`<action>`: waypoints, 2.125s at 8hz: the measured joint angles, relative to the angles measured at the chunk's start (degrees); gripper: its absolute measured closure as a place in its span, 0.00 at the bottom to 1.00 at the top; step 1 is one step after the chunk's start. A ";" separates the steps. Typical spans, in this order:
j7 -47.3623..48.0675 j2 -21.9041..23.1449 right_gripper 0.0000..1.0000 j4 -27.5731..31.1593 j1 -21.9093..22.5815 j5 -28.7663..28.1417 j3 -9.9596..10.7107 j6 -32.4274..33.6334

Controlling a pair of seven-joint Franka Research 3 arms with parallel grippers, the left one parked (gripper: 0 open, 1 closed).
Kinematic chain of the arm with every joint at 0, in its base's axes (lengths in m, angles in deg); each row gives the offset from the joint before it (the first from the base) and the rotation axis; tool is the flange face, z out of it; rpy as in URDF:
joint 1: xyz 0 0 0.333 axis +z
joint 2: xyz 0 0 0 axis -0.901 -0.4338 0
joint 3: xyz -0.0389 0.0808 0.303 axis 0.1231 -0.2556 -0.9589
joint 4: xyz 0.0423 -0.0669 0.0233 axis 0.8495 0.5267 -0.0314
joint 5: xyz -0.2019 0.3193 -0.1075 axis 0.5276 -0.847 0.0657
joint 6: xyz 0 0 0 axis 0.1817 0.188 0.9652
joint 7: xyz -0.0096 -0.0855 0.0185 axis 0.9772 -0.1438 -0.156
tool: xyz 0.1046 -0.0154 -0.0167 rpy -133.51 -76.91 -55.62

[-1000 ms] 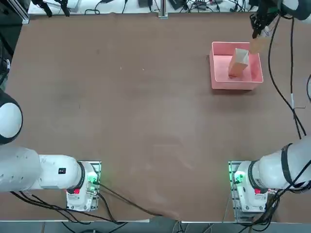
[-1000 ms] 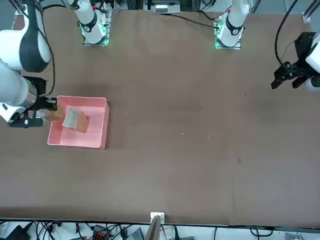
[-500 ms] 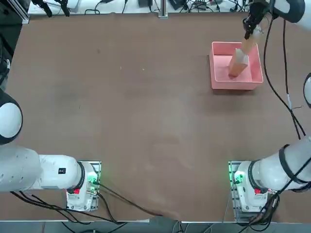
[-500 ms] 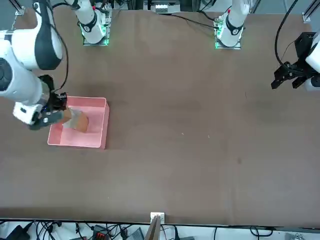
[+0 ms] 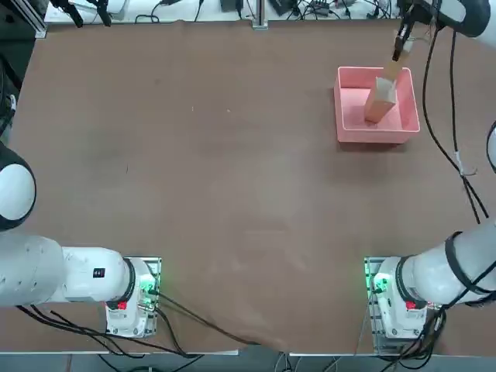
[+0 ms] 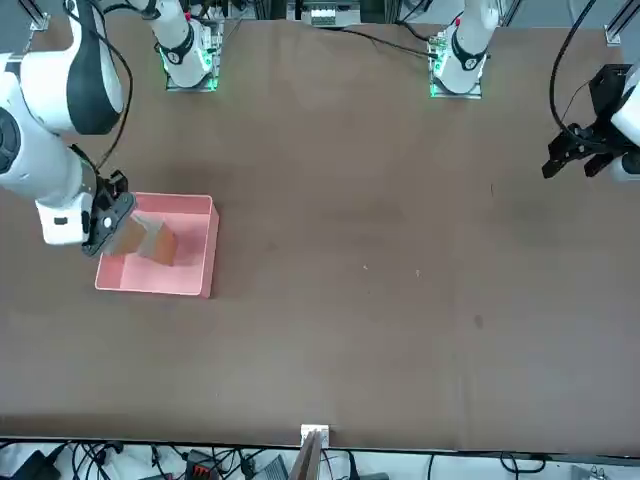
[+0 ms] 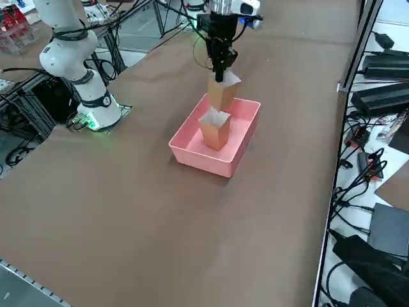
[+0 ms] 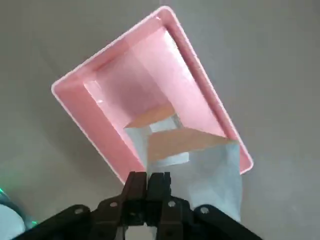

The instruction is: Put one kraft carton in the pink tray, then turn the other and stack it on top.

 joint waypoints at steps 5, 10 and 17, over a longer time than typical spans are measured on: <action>-12.85 7.54 0.99 16.24 -0.14 0.29 0.64 -13.08; -19.49 11.08 0.98 21.81 -0.96 0.67 0.76 -17.34; -18.03 11.78 0.97 25.84 -1.97 0.64 0.79 -22.94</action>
